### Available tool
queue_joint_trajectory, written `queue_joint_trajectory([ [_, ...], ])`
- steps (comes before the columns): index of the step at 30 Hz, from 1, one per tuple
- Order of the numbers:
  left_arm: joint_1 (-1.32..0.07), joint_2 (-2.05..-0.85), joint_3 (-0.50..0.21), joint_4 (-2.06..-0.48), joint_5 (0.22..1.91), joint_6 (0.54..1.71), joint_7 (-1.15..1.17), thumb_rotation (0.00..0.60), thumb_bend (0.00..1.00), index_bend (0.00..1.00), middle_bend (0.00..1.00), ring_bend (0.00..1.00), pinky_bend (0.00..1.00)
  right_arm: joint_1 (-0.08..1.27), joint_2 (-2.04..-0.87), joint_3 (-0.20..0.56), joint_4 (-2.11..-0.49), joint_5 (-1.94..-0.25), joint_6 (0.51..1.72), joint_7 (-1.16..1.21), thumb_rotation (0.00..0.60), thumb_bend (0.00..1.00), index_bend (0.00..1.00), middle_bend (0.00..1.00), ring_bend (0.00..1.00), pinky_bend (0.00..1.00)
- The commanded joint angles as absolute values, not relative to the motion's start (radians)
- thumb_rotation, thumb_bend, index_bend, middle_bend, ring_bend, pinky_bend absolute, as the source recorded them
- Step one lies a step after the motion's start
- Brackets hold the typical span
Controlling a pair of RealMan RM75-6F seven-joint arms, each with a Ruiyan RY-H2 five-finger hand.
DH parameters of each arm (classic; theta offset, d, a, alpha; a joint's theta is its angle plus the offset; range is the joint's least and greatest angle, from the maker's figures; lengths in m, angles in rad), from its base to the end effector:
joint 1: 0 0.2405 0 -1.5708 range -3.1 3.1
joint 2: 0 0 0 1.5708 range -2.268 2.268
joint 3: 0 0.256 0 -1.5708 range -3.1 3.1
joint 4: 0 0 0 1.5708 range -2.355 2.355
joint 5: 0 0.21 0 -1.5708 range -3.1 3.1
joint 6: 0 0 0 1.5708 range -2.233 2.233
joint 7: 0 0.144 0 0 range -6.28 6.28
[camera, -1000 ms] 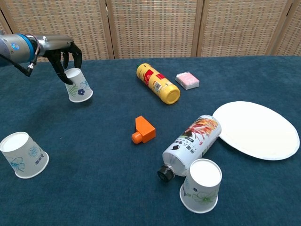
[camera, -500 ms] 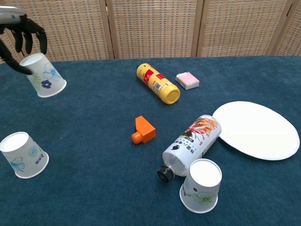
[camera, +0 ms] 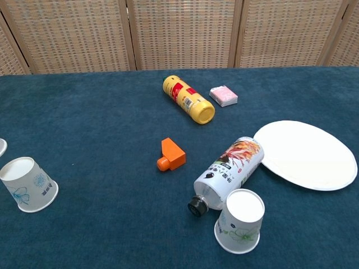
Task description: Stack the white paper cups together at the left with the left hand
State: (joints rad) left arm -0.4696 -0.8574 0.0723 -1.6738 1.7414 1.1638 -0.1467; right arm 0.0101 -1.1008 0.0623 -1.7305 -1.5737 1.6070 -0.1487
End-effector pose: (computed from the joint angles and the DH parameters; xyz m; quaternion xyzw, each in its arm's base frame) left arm -0.2476 0.2501 0.1698 -0.7987 -0.3054 -0.3239 0.4048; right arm -0.2845 -0.1591 0.1696 0.5827 -0.3406 0.4051 0.6168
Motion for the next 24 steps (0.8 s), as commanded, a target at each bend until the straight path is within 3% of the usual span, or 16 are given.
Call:
queue_joint_trajectory([
  [1, -0.470, -0.865, 0.073, -1.677, 1.745, 1.161, -0.137, 0.600, 0.04, 0.59, 0.40, 0.46, 0.47, 0.007, -1.098, 0.061, -1.732, -1.578, 1.612, -0.144, 0.600, 0.00, 0.00, 0.00, 0.00, 0.00],
  [24, -0.539, -0.932, 0.045, -1.718, 1.689, 1.023, -0.029, 0.600, 0.04, 0.59, 0.40, 0.46, 0.47, 0.005, -1.093, 0.067, -1.730, -1.568, 1.608, -0.132, 0.600, 0.00, 0.00, 0.00, 0.00, 0.00],
])
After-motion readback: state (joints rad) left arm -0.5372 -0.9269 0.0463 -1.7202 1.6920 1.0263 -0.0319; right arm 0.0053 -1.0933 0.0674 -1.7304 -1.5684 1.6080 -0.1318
